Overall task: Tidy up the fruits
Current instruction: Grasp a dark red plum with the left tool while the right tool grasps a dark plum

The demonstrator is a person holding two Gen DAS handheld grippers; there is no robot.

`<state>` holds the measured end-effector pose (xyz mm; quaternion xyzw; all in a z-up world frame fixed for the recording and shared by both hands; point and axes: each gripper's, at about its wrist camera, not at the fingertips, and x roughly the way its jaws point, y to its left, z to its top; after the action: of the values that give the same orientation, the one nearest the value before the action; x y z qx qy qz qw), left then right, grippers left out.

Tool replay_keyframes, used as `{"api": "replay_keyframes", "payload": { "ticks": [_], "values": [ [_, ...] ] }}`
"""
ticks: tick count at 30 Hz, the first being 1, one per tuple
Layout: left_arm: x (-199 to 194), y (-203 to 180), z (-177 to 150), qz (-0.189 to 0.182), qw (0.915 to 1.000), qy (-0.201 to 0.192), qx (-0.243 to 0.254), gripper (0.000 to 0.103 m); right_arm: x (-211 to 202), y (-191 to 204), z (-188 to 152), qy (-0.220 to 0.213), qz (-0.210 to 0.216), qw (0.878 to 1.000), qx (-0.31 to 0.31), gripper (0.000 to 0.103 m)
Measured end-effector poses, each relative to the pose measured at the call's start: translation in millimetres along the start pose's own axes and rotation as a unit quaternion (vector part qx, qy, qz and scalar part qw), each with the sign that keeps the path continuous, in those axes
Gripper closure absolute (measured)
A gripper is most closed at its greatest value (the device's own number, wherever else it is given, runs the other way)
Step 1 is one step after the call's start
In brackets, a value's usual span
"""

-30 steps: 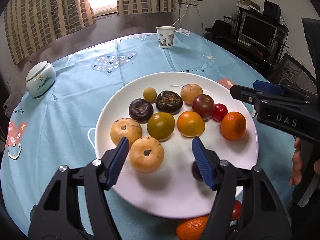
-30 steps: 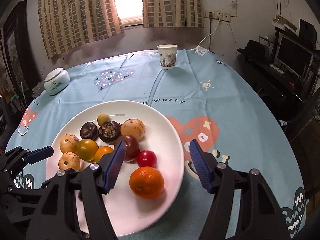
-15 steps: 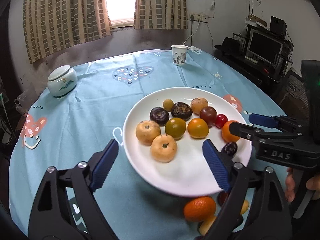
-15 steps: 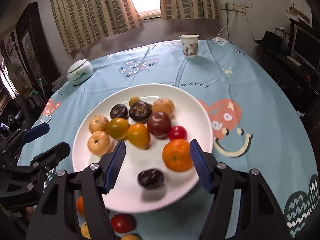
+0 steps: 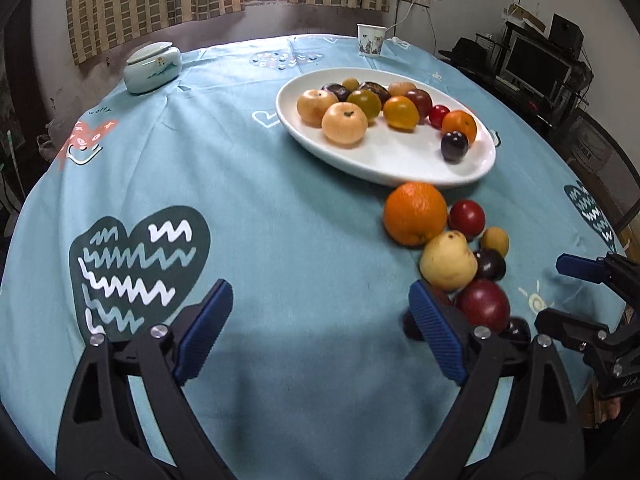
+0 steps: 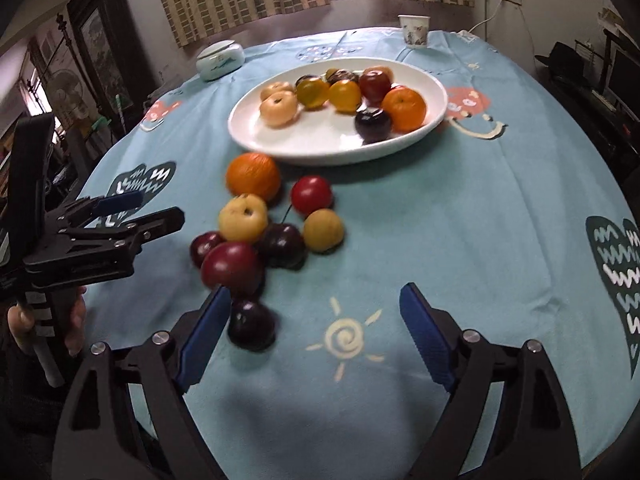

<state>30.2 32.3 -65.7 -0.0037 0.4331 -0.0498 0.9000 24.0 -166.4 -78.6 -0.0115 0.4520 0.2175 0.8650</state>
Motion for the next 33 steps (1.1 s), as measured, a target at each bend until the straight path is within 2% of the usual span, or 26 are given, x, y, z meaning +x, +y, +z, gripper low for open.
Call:
{"api": "replay_keyframes", "payload": {
  "ticks": [2, 3, 5, 7, 9, 11, 13, 16, 19, 24, 26, 27, 29, 30, 33],
  "values": [
    [-2, 0, -9, 0.004, 1.0000, 0.004, 0.002, 0.012, 5, 10, -6, 0.011, 0.017, 1.000, -0.013, 0.017],
    [-3, 1, -13, 0.005, 1.0000, 0.006, 0.002, 0.012, 7, 14, -8, 0.014, 0.022, 1.000, -0.017, 0.020],
    [-6, 3, -20, 0.008, 0.9999, 0.009, 0.000, 0.012, 10, 21, -10, 0.021, 0.033, 0.999, -0.025, 0.049],
    [-9, 6, -23, 0.007, 0.9999, 0.010, -0.004, 0.012, 16, 26, -12, 0.031, 0.036, 0.998, -0.033, 0.058],
    [-10, 7, -26, 0.000, 0.9999, 0.013, -0.008, 0.012, 19, 29, -14, 0.027, 0.029, 0.998, -0.041, 0.060],
    [-10, 6, -26, -0.011, 0.9997, 0.019, -0.010, 0.012, 19, 32, -14, 0.024, 0.016, 0.999, -0.046, 0.073],
    [-9, 1, -25, -0.019, 0.9996, 0.020, -0.006, 0.012, 14, 29, -15, 0.019, 0.014, 0.999, -0.037, 0.073],
    [-6, -11, -24, -0.026, 0.9994, 0.018, 0.014, 0.012, 4, 18, -17, 0.005, -0.019, 1.000, -0.024, 0.073],
    [3, -25, -24, -0.022, 0.9986, 0.022, 0.042, 0.012, -1, 0, -19, 0.002, -0.033, 0.999, 0.005, 0.073],
    [21, -43, -19, -0.017, 0.9968, 0.034, 0.071, 0.014, -6, -14, -22, 0.001, -0.022, 0.999, 0.027, 0.073],
    [26, -46, -13, -0.027, 0.9967, 0.034, 0.068, 0.032, -6, -14, -22, 0.001, -0.017, 0.999, 0.031, 0.073],
    [27, -49, -11, -0.031, 0.9964, 0.031, 0.072, 0.037, -6, -15, -22, 0.002, -0.014, 0.999, 0.033, 0.073],
    [25, -56, -9, -0.048, 0.9949, 0.028, 0.085, 0.067, -7, -15, -23, 0.004, -0.013, 0.999, 0.032, 0.073],
    [23, -59, -10, -0.059, 0.9938, 0.029, 0.090, 0.074, -7, -15, -23, 0.005, -0.013, 0.999, 0.032, 0.073],
    [19, -62, -13, -0.058, 0.9942, 0.029, 0.086, 0.073, -9, -14, -23, 0.003, -0.014, 0.999, 0.030, 0.073]
  ]
}}
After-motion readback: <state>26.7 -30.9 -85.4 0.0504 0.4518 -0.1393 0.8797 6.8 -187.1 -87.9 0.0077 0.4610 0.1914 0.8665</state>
